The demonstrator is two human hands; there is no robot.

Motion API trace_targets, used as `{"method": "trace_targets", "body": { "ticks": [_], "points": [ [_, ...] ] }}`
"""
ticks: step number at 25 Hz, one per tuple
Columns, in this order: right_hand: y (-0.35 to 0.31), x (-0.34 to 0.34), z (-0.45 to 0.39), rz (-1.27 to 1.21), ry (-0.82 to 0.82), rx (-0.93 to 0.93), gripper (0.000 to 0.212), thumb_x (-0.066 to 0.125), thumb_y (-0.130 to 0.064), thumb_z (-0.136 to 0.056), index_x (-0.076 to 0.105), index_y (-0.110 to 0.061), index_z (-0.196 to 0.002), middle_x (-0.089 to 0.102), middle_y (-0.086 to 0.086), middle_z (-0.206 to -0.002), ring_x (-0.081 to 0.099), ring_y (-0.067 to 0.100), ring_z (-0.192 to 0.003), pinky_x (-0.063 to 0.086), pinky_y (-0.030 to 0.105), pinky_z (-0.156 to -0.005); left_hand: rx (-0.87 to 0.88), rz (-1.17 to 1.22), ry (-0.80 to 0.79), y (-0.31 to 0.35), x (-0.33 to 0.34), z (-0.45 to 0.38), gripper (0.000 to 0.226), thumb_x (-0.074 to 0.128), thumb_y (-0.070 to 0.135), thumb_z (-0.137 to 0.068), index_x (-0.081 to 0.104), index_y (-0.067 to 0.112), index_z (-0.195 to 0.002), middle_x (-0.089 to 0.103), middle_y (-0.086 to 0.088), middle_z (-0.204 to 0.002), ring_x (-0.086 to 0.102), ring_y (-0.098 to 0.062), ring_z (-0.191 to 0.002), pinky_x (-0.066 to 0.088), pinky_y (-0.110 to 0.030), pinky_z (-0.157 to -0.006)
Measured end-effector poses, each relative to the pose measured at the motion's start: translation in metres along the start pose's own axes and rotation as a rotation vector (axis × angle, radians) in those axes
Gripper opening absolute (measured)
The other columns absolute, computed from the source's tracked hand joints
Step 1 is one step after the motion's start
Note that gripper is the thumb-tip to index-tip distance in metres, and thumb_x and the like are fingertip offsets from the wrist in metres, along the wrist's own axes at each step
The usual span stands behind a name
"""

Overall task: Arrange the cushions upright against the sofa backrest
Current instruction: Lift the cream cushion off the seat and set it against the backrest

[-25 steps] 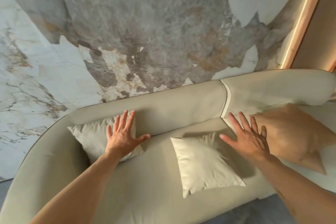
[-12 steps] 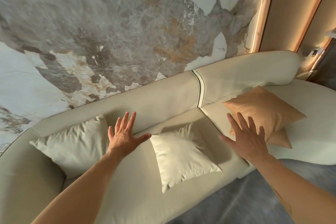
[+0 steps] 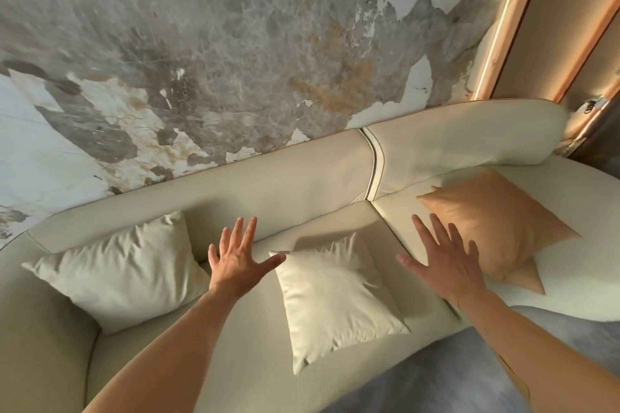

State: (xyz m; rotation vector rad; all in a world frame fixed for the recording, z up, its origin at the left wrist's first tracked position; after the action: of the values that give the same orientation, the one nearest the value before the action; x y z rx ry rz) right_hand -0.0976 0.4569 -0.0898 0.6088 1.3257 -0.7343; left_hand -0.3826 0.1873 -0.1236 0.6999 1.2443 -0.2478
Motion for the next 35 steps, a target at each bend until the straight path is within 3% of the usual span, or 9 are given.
{"method": "trace_targets", "body": {
  "ticks": [9, 19, 23, 27, 32, 35],
  "points": [
    [0.003, 0.020, -0.096, -0.028, -0.098, -0.139, 0.089, 0.026, -0.082, -0.082, -0.009, -0.043, -0.153, -0.008, -0.006, -0.165, 0.004, 0.027, -0.151, 0.015, 0.055, -0.117, -0.169, 0.005, 0.017, 0.006, 0.030, -0.025, 0.107, 0.039, 0.090, -0.068, -0.002, 0.040, -0.154, -0.004, 0.006, -0.165, -0.005, -0.023, -0.151, 0.002, -0.054, -0.119],
    [0.055, 0.072, -0.200, -0.100, -0.259, -0.295, 0.090, 0.031, -0.081, -0.081, -0.004, -0.042, -0.154, 0.004, -0.001, -0.166, 0.014, 0.030, -0.149, 0.020, 0.056, -0.115, -0.428, 0.035, 0.059, 0.060, 0.106, -0.019, 0.118, 0.019, 0.101, -0.056, -0.003, 0.038, -0.154, -0.002, 0.003, -0.165, 0.001, -0.024, -0.151, 0.007, -0.054, -0.119],
    [0.053, 0.115, -0.213, -0.159, -0.291, -0.306, 0.090, 0.028, -0.084, -0.079, 0.004, -0.041, -0.154, 0.014, 0.003, -0.164, 0.024, 0.030, -0.147, 0.031, 0.055, -0.111, -0.513, 0.027, 0.013, 0.051, 0.150, -0.023, 0.114, 0.024, 0.097, -0.060, -0.005, 0.039, -0.154, -0.006, 0.001, -0.165, -0.003, -0.028, -0.151, 0.008, -0.053, -0.119],
    [0.047, 0.174, -0.229, -0.210, -0.398, -0.265, 0.086, 0.028, -0.085, -0.077, 0.006, -0.049, -0.152, 0.017, 0.003, -0.164, 0.033, 0.031, -0.143, 0.037, 0.050, -0.107, -0.520, 0.035, -0.087, 0.031, 0.203, -0.043, 0.113, 0.029, 0.096, -0.061, -0.006, 0.040, -0.154, -0.009, 0.002, -0.165, -0.003, -0.030, -0.151, 0.008, -0.054, -0.119],
    [0.027, 0.281, -0.247, -0.390, -0.565, -0.134, 0.080, 0.044, -0.077, -0.082, 0.006, -0.055, -0.149, 0.028, 0.003, -0.158, 0.040, 0.027, -0.139, 0.040, 0.042, -0.099, -0.569, 0.209, -0.229, -0.020, 0.295, -0.085, 0.119, 0.041, 0.093, -0.059, -0.006, 0.039, -0.154, -0.009, 0.002, -0.165, 0.009, -0.032, -0.150, 0.022, -0.056, -0.115],
    [0.010, 0.338, -0.260, -0.538, -0.645, -0.049, 0.099, 0.059, -0.073, -0.075, 0.003, -0.047, -0.153, 0.026, -0.001, -0.161, 0.035, 0.026, -0.143, 0.036, 0.043, -0.108, -0.586, 0.294, -0.315, -0.040, 0.343, -0.107, 0.117, 0.050, 0.086, -0.066, -0.009, 0.035, -0.154, -0.012, -0.001, -0.164, 0.013, -0.031, -0.150, 0.021, -0.052, -0.116]
  ]
}}
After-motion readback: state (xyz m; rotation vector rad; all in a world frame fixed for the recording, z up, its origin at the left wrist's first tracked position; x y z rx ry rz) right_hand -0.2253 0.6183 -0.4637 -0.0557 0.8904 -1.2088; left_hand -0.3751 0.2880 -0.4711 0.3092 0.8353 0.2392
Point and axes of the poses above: each hand's wrist, its own z-axis away from the middle knuckle, its own x-axis out of the palm, y = z × x, the point moved 4 cm from there along -z, towards the middle knuckle
